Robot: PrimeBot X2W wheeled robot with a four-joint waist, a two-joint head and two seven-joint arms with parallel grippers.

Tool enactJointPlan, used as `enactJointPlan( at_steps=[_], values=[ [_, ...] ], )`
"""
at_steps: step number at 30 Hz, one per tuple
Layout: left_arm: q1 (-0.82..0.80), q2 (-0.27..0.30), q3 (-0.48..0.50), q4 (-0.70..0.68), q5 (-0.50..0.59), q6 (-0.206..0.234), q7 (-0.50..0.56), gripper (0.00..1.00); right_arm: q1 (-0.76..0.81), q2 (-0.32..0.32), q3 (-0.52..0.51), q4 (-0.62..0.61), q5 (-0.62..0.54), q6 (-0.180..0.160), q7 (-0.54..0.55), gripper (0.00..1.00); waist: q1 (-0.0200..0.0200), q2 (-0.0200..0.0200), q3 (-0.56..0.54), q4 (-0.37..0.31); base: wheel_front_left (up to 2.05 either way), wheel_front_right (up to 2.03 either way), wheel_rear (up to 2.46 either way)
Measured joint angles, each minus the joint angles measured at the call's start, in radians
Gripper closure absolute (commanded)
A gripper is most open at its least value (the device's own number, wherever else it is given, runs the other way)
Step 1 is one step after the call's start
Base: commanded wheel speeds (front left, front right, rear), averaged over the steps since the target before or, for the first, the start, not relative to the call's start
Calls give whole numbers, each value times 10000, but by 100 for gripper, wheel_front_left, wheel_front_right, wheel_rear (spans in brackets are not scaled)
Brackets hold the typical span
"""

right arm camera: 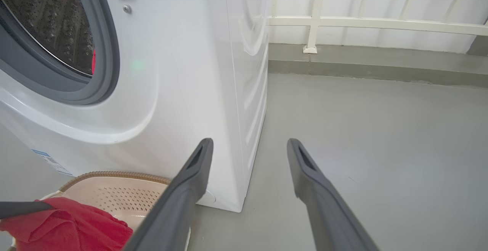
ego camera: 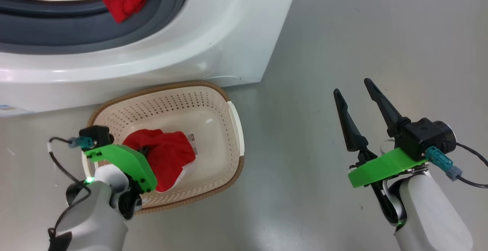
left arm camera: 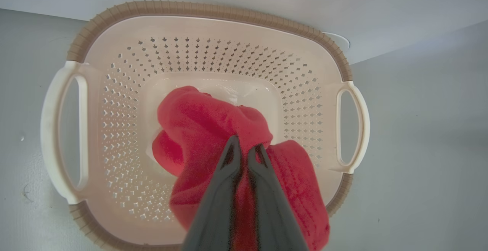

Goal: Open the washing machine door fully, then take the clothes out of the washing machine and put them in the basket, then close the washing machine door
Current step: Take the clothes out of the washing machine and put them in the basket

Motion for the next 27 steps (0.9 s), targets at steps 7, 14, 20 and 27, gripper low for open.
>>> enactJointPlan(
  at_steps=[7,14,20,27],
  values=[
    [-431,29,-38,426,-132,-155,161,56,-147,2,-23,-50,0,0,0,0,0,0,402,-201,0,0,0],
    [-753,77,-180,596,-167,-157,-98,0,-149,2,-48,-58,0,0,0,0,0,0,670,-275,0,0,0],
    [-735,40,-347,629,-171,-161,-938,0,-146,2,-159,10,-4,0,0,0,0,0,420,-202,0,0,0],
    [-466,-8,-435,587,-217,-167,-1778,0,-104,0,-222,163,-94,0,0,0,0,0,-131,-2,0,0,0]
  ],
)
